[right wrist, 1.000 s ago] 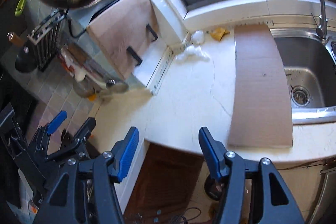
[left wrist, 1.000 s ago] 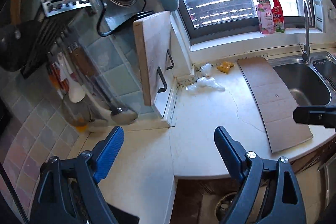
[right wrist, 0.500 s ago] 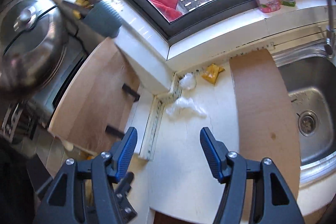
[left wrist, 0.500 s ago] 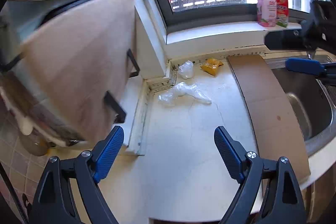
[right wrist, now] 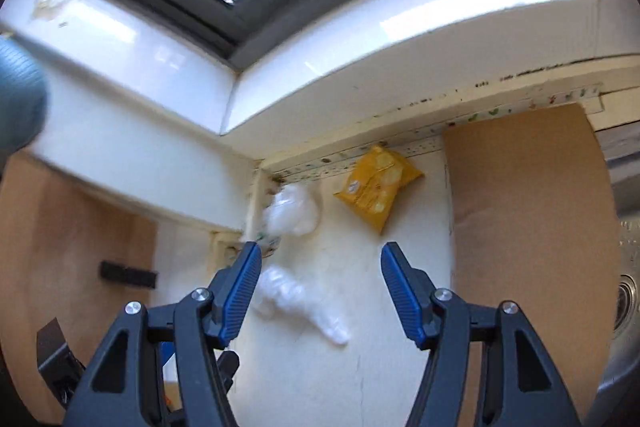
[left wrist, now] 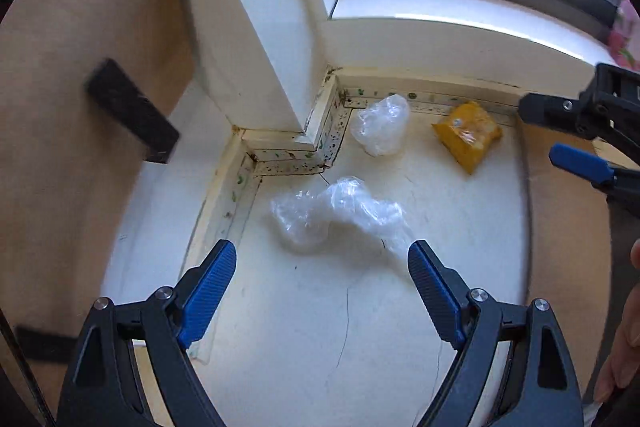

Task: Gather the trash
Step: 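Raise both tools back up toward the plastic wrappers and yellow packet, then grasp the clear plastic wrapper with the left tool while the right tool grasps the yellow packet, then carry the plastic wrapper and yellow packet down over the bin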

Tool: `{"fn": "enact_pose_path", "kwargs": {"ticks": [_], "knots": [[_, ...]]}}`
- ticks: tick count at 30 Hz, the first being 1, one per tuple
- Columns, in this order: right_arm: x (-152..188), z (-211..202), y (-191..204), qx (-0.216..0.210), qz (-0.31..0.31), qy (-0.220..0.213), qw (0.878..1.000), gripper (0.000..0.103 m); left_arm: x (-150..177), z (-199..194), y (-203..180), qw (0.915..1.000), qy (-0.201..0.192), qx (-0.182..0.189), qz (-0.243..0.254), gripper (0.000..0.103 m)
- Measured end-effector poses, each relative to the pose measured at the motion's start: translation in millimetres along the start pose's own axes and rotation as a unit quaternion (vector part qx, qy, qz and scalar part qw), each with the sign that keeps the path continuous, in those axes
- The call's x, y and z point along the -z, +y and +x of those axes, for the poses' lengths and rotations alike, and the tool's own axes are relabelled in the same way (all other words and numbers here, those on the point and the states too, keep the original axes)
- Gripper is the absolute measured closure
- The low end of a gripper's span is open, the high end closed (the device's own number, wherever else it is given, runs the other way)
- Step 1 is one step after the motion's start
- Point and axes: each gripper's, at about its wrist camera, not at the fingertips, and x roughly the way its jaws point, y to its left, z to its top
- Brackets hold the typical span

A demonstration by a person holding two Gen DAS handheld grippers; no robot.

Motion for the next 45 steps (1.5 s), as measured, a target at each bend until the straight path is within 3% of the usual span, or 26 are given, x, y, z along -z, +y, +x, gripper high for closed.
{"fn": "enact_pose_path", "kwargs": {"ticks": [6, 11, 14, 15, 17, 19, 21, 23, 28, 39, 45], "knots": [[-19, 53, -23, -0.014, 0.019, 0.023, 0.999, 0.040, -10, 54, 5, 0.9983, 0.023, 0.021, -0.050, 0.016], [-22, 80, -23, 0.003, -0.001, 0.028, 1.000, 0.040, -16, 86, 4, 0.9955, 0.041, 0.032, -0.079, 0.017], [-22, 93, -27, 0.008, 0.001, 0.032, 0.999, 0.040, -15, 98, 5, 0.9943, 0.046, 0.040, -0.087, 0.028], [-23, 93, -26, 0.006, -0.005, 0.023, 1.000, 0.043, -14, 103, 6, 0.9931, 0.051, 0.048, -0.093, 0.036], [-23, 94, -23, 0.023, -0.021, 0.013, 0.999, 0.050, -11, 113, 9, 0.9899, 0.061, 0.069, -0.108, 0.048], [-24, 99, -20, 0.035, -0.033, 0.016, 0.999, 0.076, -9, 116, 12, 0.9877, 0.057, 0.080, -0.122, 0.055], [-24, 102, -21, 0.032, -0.030, 0.019, 0.999, 0.089, -7, 115, 12, 0.9870, 0.051, 0.087, -0.126, 0.060], [-25, 100, -25, 0.020, -0.027, 0.015, 0.999, 0.097, -4, 113, 11, 0.9879, 0.043, 0.086, -0.122, 0.065], [-22, 85, -27, -0.011, -0.020, 0.013, 1.000, 0.099, 10, 105, 16, 0.9890, 0.039, 0.077, -0.120, 0.075], [15, 1, -29, -0.083, 0.002, 0.007, 0.997, 0.099, 44, 34, 13, 0.9891, 0.031, 0.106, -0.097, 0.076], [62, -51, 0, -0.104, -0.017, -0.008, 0.994, 0.099, 70, -31, 24, 0.9909, 0.006, 0.122, -0.057, 0.076]]}}
